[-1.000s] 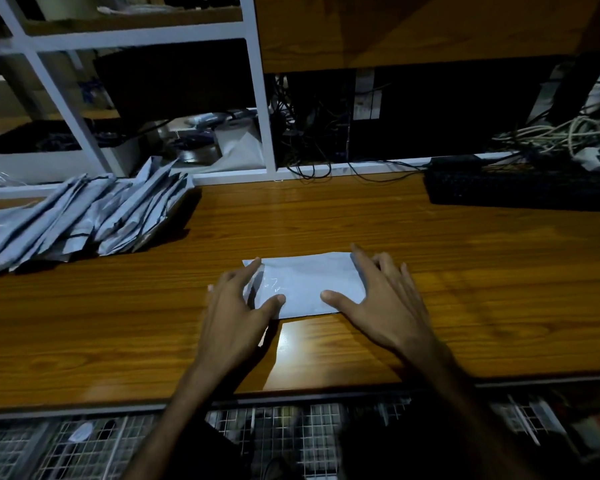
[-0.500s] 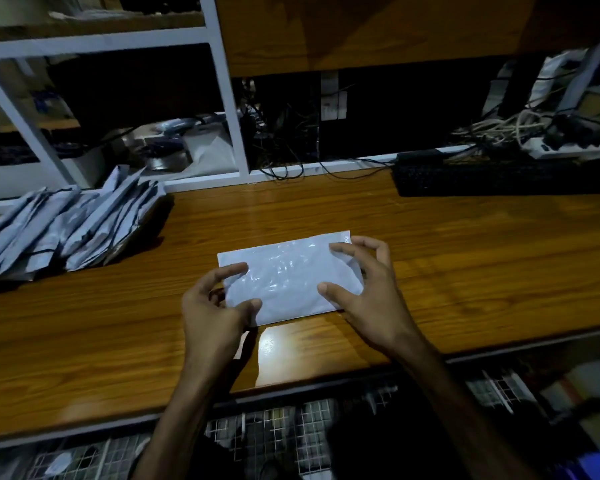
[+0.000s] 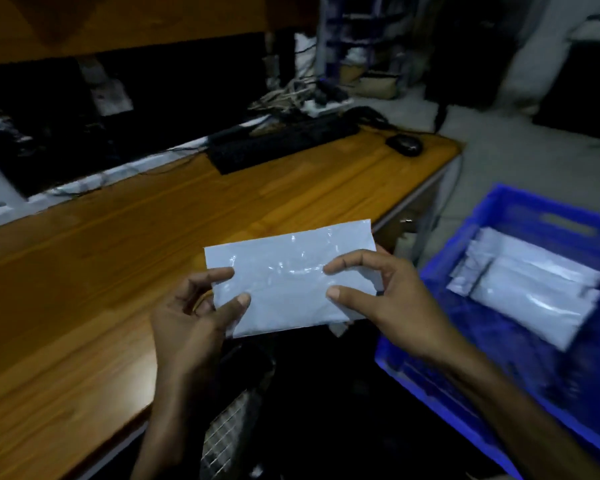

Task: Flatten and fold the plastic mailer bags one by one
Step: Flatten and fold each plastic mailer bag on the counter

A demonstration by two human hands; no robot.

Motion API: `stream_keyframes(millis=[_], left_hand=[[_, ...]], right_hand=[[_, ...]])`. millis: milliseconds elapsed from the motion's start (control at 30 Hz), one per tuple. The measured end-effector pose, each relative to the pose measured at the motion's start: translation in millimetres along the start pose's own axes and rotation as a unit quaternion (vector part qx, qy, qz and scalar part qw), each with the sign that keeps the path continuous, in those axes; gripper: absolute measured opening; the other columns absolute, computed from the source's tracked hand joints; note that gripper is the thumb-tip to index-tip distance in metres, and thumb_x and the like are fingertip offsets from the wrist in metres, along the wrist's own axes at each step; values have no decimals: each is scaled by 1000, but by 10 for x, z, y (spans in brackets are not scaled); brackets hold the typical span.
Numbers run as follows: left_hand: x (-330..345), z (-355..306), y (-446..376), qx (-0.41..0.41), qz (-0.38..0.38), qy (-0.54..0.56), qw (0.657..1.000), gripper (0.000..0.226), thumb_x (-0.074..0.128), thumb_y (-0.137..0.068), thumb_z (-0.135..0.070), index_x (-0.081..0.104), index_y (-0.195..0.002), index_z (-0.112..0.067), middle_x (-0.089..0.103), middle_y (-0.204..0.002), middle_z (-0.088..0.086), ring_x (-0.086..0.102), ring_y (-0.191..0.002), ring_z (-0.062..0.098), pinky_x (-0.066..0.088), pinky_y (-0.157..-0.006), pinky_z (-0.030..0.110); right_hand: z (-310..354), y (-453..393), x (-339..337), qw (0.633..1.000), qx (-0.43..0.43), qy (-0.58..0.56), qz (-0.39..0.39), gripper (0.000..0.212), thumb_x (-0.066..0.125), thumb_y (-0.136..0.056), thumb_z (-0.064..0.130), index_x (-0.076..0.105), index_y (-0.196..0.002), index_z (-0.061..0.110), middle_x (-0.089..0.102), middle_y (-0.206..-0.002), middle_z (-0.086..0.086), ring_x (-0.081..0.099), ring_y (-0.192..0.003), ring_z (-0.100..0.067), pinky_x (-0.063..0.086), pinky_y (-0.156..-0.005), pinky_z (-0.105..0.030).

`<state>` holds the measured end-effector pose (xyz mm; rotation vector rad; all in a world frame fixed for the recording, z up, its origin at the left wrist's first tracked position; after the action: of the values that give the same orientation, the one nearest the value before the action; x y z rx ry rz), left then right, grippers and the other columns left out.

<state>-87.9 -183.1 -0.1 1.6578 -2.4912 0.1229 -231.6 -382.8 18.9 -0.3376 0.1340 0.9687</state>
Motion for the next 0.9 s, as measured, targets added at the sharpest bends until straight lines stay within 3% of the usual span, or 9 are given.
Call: stream_keyframes(millis=[133,200,367,433,500,567,633,767,900], left_hand=[[824,55,33,-16,82,0,996,32,75,-82,14,70,-105,-8,80,-84,-3,77,-75,21,61,-70,38],[1246,77,73,-22,120,-6,993,30,75,-82,13,70,-103,-8,79,-82,-5,77,-74,16,62,-73,39],[2333,283,146,-33,220,-36,974,26,75,-84,12,70,-99,-9,79,-83,-4,77,-79,14,62,-70,37],[2756,431,142,-22,247,-59,967,26,76,-84,12,71,-94,-12,79,-87,2,77,-82,20,62,-71,40],[3162,614,115,-11,271,-84,959,28,77,-82,11,72,-89,-15,77,-97,7,76,-88,24,64,-74,42],[3522,840,65,-15,290,-102,951,28,77,-81,12,72,-87,-15,75,-99,9,75,-91,26,62,-72,41],[3818,1092,-1,-28,301,-119,946,28,76,-81,13,72,-86,-14,75,-97,11,74,-86,24,61,-67,38],[4247,1564,-61,-64,311,-147,937,32,69,-80,19,69,-76,-14,71,-86,10,66,-72,21,55,-65,33],[4517,2042,-70,-123,338,-183,915,37,61,-82,23,67,-67,-10,64,-70,7,58,-66,16,48,-62,26]], right_hand=[[-153,306,-707,990,30,68,-120,22,85,-82,7,77,-99,18,62,-117,-13,62,-104,3,42,-90,-7],[-266,478,-1036,977,58,81,-190,22,84,-82,6,76,-98,19,60,-116,-13,61,-101,6,45,-89,-8],[-651,918,-1795,936,130,35,-325,17,78,-86,-4,70,-101,-6,60,-111,-4,60,-82,22,49,-62,-3],[-865,996,-2071,915,162,56,-366,17,81,-83,-4,71,-98,-6,65,-106,-8,65,-92,11,46,-60,-1],[-1081,1028,-2323,886,202,110,-403,22,89,-78,7,75,-94,9,61,-122,-17,60,-116,-16,40,-67,5],[-1294,1019,-2535,870,235,132,-414,28,91,-77,12,74,-99,14,47,-135,-14,50,-116,-9,37,-67,6],[-1469,973,-2692,858,278,129,-412,31,89,-80,11,72,-106,11,33,-136,-8,47,-95,10,40,-61,2],[-1766,841,-2839,845,348,99,-394,36,88,-79,9,68,-108,15,22,-144,-5,59,-95,-14,61,-74,-28],[-2096,696,-2729,849,411,160,-292,66,82,-87,23,50,-144,24,11,-156,-10,45,-131,-32,50,-101,-34]])
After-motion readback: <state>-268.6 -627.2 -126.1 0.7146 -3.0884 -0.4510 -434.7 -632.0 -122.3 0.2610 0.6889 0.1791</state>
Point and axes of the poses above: each hand's wrist, its own y-axis away from the middle knuckle, its own x-axis out of the palm, z = x × y, the point moved 6 cm from there along -y, towards the middle knuckle
